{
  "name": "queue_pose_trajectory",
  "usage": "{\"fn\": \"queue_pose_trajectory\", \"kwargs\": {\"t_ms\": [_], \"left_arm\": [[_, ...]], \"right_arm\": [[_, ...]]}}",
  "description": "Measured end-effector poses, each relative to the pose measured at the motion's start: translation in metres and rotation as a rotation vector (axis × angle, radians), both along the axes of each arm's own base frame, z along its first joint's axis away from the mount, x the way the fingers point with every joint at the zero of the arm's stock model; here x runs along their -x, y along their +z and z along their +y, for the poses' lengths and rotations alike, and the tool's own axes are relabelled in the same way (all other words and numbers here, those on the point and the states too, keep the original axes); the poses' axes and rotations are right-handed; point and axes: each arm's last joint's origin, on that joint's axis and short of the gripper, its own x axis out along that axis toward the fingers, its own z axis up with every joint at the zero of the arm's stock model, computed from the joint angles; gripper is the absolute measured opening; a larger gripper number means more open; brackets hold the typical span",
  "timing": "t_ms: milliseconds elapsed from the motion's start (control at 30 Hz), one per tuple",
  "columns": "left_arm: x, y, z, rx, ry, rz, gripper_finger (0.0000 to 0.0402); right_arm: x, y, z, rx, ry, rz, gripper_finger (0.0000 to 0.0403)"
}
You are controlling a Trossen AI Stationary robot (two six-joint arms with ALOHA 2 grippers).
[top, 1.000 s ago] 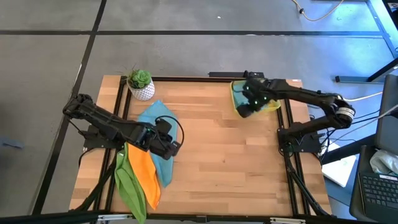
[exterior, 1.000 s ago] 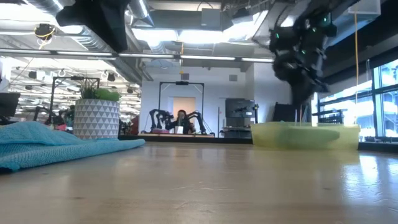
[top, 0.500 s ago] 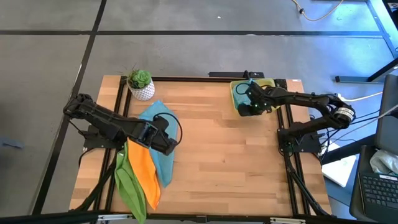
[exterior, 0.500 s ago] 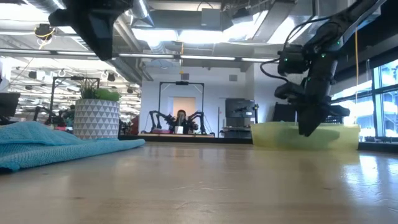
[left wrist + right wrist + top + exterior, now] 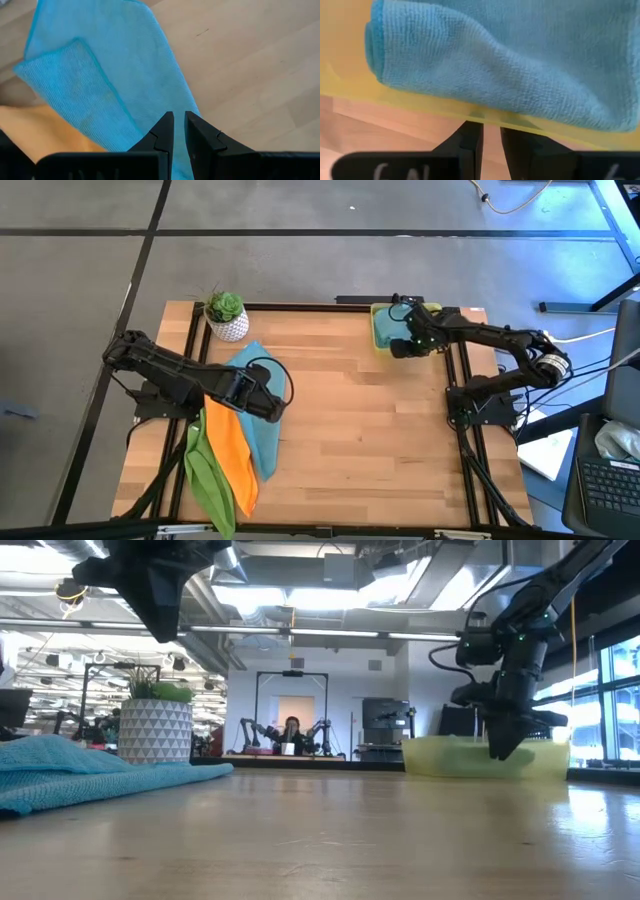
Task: Fold microfiber towels
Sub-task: Adjust the bin, then fold the right blue microfiber towel
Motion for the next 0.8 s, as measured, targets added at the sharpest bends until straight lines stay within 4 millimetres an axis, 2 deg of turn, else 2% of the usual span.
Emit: {"fn": "queue_pose_trajectory", "kwargs": {"t_ms": [233, 433, 633, 800], "left_arm": [[0.0, 0.0, 0.0, 0.011, 0.043, -0.011, 0.0037], [0.004, 0.0, 0.005, -0.068, 0.053, 0.027, 0.0037], [0.009, -0.011, 0.03, -0.114, 0.105, 0.135, 0.0037], [0.011, -0.025, 0.067, -0.083, 0.043, 0.262, 0.0037]], "right_arm": [[0.009, 0.0, -0.01, 0.015, 0.032, -0.021, 0.0067], [0.011, 0.0, -0.007, -0.033, 0.084, -0.042, 0.0067], [0.006, 0.002, 0.0, -0.114, 0.143, -0.131, 0.0067], [0.006, 0.016, 0.008, -0.087, 0.173, -0.192, 0.0067]]}}
